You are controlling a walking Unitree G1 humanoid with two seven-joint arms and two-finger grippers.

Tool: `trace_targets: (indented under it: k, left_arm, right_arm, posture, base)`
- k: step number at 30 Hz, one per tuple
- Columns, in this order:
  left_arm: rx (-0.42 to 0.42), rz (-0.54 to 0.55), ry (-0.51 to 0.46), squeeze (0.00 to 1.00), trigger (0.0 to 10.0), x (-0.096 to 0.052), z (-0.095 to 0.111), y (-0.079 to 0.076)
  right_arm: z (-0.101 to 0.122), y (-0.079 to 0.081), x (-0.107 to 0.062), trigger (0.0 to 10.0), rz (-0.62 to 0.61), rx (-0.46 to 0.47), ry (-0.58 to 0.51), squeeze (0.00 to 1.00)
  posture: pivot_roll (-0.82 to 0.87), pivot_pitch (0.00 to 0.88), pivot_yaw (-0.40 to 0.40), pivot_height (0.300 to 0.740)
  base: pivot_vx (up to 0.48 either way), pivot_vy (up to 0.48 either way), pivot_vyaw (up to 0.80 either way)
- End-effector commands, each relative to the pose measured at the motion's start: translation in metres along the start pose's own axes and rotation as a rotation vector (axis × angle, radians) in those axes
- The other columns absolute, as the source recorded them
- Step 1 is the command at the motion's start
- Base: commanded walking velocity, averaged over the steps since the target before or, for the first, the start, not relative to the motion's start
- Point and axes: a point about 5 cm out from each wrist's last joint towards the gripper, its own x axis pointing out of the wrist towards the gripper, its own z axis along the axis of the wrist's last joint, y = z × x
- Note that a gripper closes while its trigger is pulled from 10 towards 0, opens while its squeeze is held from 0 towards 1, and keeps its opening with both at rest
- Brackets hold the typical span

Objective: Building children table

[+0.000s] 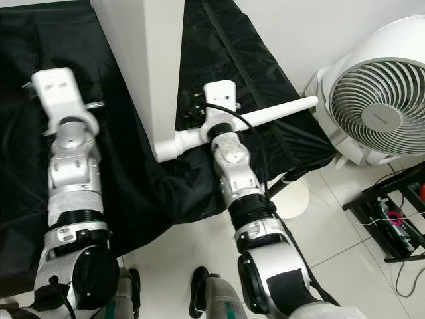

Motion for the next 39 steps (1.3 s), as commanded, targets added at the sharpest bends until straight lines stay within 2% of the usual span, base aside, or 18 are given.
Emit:
trace_targets:
  k: [1,4,6,11,15,20,21,24,26,27,28,30,35,38,39]
  left_arm:
    - [0.007,-0.045,-0.017,0.0,10.0,-0.008,-0.006,0.001]
    - [0.01,-0.071,-0.031,0.0,10.0,-0.012,-0.006,0.005]
    - [0.033,-0.098,-0.054,0.0,10.0,-0.019,-0.007,0.017]
    - [0.046,-0.092,-0.071,0.0,10.0,-0.025,-0.007,0.03]
    - [0.106,-0.087,-0.086,0.0,10.0,-0.03,-0.011,0.041]
    - [0.121,-0.088,-0.098,0.0,10.0,-0.032,-0.01,0.047]
    - [0.133,-0.08,-0.111,0.0,10.0,-0.034,-0.008,0.054]
    - [0.133,-0.08,-0.111,0.0,10.0,-0.034,-0.008,0.054]
    - [0.142,-0.083,-0.118,0.0,10.0,-0.041,-0.01,0.063]
    - [0.142,-0.083,-0.118,0.0,10.0,-0.041,-0.01,0.063]
    - [0.143,-0.083,-0.114,0.0,10.0,-0.044,-0.013,0.068]
    - [0.133,-0.077,-0.104,0.0,10.0,-0.049,-0.019,0.074]
    - [0.153,-0.07,-0.069,0.0,10.0,-0.057,-0.033,0.08]
    - [0.169,-0.086,-0.01,0.0,10.0,-0.07,-0.049,0.082]
    - [0.169,-0.086,-0.01,0.0,10.0,-0.07,-0.049,0.082]
  right_arm:
    - [-0.001,-0.005,-0.006,10.0,-0.003,-0.011,-0.014,0.0]
    - [0.0,-0.009,-0.009,10.0,-0.002,-0.016,-0.026,0.0]
    - [0.005,-0.018,-0.019,10.0,-0.002,-0.036,-0.055,0.0]
    - [0.007,-0.026,-0.03,10.0,-0.01,-0.059,-0.067,0.0]
    - [0.003,-0.032,-0.041,10.0,-0.017,-0.073,-0.058,0.0]
    - [0.003,-0.037,-0.046,10.0,-0.023,-0.081,-0.056,0.0]
    - [0.003,-0.042,-0.051,10.0,-0.034,-0.09,-0.056,0.0]
    - [0.003,-0.042,-0.051,10.0,-0.034,-0.09,-0.056,0.0]
    - [-0.001,-0.066,-0.064,10.0,-0.14,-0.098,-0.032,0.0]
    - [-0.001,-0.066,-0.064,10.0,-0.14,-0.098,-0.032,0.0]
    - [-0.005,-0.078,-0.073,10.0,-0.199,-0.117,-0.01,0.0]
    - [-0.011,-0.091,-0.085,10.0,-0.271,-0.145,0.026,0.0]
    - [-0.02,-0.096,-0.096,10.0,-0.323,-0.166,0.076,0.0]
    - [-0.029,-0.087,-0.101,10.0,-0.309,-0.136,0.107,0.0]
    - [-0.029,-0.087,-0.101,10.0,-0.309,-0.136,0.107,0.0]
  posture:
    - [0.16,0.159,-0.089,0.74]
    - [0.17,0.139,-0.083,0.74]
    - [0.17,0.107,-0.075,0.74]
    - [0.17,0.082,-0.064,0.74]
    - [0.18,0.055,-0.052,0.74]
    - [0.18,0.051,-0.049,0.74]
    - [0.17,0.046,-0.046,0.74]
    - [0.17,0.046,-0.046,0.74]
    - [0.17,0.031,-0.048,0.74]
    - [0.17,0.031,-0.048,0.74]
    - [0.16,0.029,-0.047,0.74]
    - [0.16,0.026,-0.045,0.74]
    - [0.16,0.019,-0.045,0.74]
    - [0.16,0.015,-0.043,0.74]
    - [0.16,0.015,-0.043,0.74]
  base:
    - [0.0,0.0,0.0]
    - [0.0,0.0,0.0]
    - [0.0,0.0,0.0]
    - [0.0,0.0,0.0]
    - [0.0,0.0,0.0]
    - [0.0,0.0,0.0]
    - [0.0,0.0,0.0]
    - [0.0,0.0,0.0]
    - [0.0,0.0,0.0]
    - [0.0,0.0,0.0]
    - [0.0,0.0,0.0]
    - [0.0,0.0,0.0]
    - [0.0,0.0,0.0]
    - [0.0,0.0,0.0]
    - [0.0,0.0,0.0]
